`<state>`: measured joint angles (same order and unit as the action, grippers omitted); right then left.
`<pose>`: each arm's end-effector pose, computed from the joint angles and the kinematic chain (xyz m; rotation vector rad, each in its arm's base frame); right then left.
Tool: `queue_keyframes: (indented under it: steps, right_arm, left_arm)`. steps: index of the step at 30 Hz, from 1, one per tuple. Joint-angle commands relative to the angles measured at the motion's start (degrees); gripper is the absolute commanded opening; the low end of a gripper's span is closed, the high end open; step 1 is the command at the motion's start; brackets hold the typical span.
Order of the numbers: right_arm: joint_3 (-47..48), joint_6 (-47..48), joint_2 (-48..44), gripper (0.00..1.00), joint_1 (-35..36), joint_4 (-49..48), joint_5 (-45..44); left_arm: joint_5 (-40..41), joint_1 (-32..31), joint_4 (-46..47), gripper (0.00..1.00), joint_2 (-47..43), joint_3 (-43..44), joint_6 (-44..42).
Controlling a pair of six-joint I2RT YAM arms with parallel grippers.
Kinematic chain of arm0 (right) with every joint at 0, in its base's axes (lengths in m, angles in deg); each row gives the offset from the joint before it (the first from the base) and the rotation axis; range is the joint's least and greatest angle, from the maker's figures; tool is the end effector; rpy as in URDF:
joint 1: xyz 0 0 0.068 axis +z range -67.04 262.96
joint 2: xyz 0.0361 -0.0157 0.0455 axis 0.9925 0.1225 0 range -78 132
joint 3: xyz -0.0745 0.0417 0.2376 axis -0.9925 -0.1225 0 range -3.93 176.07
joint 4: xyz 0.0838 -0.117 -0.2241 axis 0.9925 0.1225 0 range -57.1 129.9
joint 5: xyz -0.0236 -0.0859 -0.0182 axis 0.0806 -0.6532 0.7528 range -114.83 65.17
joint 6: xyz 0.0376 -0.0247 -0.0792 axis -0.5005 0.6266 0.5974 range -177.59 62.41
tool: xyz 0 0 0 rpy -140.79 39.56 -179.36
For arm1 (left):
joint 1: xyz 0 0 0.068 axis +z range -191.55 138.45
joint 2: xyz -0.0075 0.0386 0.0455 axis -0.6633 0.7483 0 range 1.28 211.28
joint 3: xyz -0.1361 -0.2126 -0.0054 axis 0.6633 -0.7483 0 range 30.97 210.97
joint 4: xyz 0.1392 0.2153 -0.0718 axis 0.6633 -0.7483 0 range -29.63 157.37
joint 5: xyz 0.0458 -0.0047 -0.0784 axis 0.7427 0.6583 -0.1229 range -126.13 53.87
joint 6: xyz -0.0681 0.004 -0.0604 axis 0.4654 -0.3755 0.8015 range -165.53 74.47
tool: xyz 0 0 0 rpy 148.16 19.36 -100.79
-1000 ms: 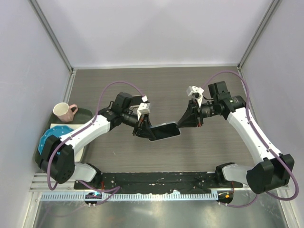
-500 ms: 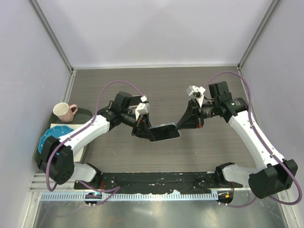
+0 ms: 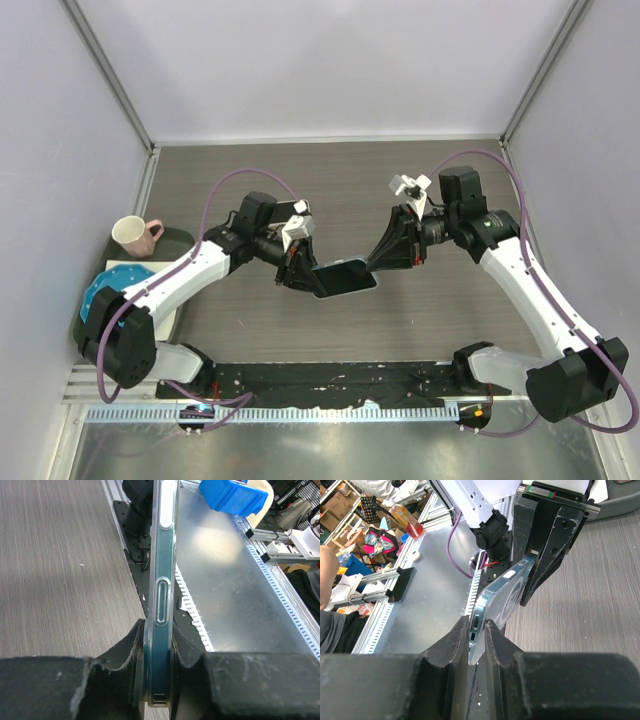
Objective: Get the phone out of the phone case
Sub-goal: Remove the phone case from the phone.
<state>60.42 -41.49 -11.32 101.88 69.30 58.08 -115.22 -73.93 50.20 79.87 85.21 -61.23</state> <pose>0.2025 0.1550 0.3338 -1.2588 1.4747 1.5975 0.2033 -0.2239 0.2438 1.4455 1.4747 -1.7072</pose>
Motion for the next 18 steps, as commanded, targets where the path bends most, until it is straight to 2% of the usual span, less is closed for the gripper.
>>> queue_keyframes:
  steps: [1, 13, 18]
  right_arm:
    - [1.2, -1.1, -1.2, 0.23, 1.7, -6.1, 1.9]
    - [0.0, -3.2, -1.7, 0.18, 1.8, -8.1, 5.1]
    - [0.6, -3.5, -0.9, 0.11, 0.8, -9.0, 4.3]
  left_arm:
    - [0.2, -1.3, 2.1, 0.0, -0.5, 3.2, -0.6]
    - [-0.2, -1.3, 1.8, 0.0, -0.5, 3.2, -0.8]
    - [-1.1, -1.3, 1.1, 0.0, -1.0, 3.3, -1.0]
